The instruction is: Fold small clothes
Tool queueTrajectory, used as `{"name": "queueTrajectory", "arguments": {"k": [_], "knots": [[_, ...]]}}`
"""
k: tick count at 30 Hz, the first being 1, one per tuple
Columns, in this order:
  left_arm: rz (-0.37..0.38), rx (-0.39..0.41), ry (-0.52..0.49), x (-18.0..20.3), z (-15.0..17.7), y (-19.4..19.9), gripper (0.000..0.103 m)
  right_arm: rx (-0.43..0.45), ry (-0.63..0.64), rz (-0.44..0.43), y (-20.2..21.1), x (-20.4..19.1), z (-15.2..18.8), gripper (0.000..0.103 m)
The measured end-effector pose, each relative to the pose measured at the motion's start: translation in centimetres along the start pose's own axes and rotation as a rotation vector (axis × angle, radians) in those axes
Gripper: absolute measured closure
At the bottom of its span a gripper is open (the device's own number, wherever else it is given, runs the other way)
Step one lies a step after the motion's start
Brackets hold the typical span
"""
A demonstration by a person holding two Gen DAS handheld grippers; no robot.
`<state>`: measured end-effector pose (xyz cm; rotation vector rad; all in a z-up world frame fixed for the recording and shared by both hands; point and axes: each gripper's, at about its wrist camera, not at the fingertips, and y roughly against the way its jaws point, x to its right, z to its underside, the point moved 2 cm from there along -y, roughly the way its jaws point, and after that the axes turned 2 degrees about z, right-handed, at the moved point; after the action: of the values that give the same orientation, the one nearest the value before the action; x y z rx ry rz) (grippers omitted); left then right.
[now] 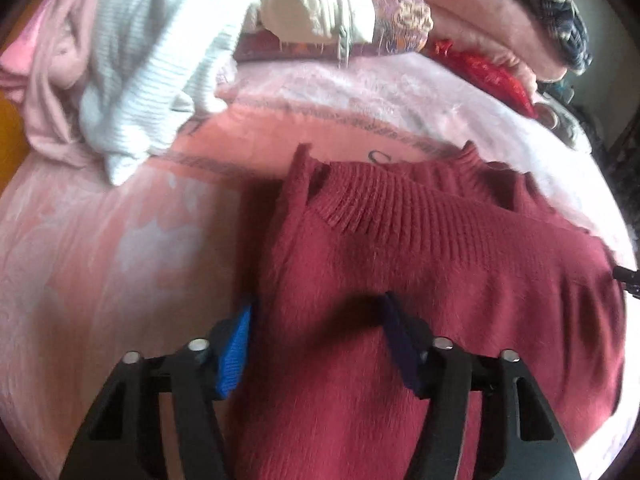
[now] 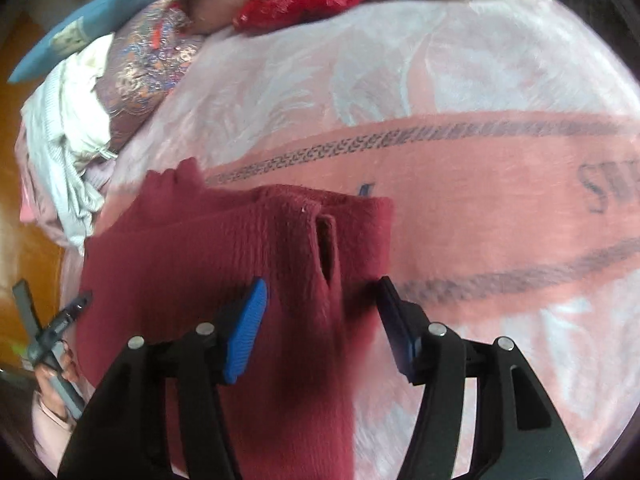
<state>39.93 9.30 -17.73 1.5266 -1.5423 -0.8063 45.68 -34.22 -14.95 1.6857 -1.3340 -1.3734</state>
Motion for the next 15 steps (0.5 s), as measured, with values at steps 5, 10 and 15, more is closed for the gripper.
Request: {"name": "queueTrajectory", "arguments": {"k": [5,10,15], "knots": [[0.012,0.039,-0.039,2.1,-1.3,-0.2,0.088,0.048,0.011,-0.006,1.4,-0.2,-0.8,0.093],[-0.041,0.100,-0.075,2.8,-1.5,0.3,0.088,0.046,-0.054,0.002,0.7,1.8,-0.2,0.093],[-0.078,0.067,-0.090,2.6,-0.9,-1.2,0.086,0.053,-0.009,0.071,-0.2,0.8,0.3,0.085]]}}
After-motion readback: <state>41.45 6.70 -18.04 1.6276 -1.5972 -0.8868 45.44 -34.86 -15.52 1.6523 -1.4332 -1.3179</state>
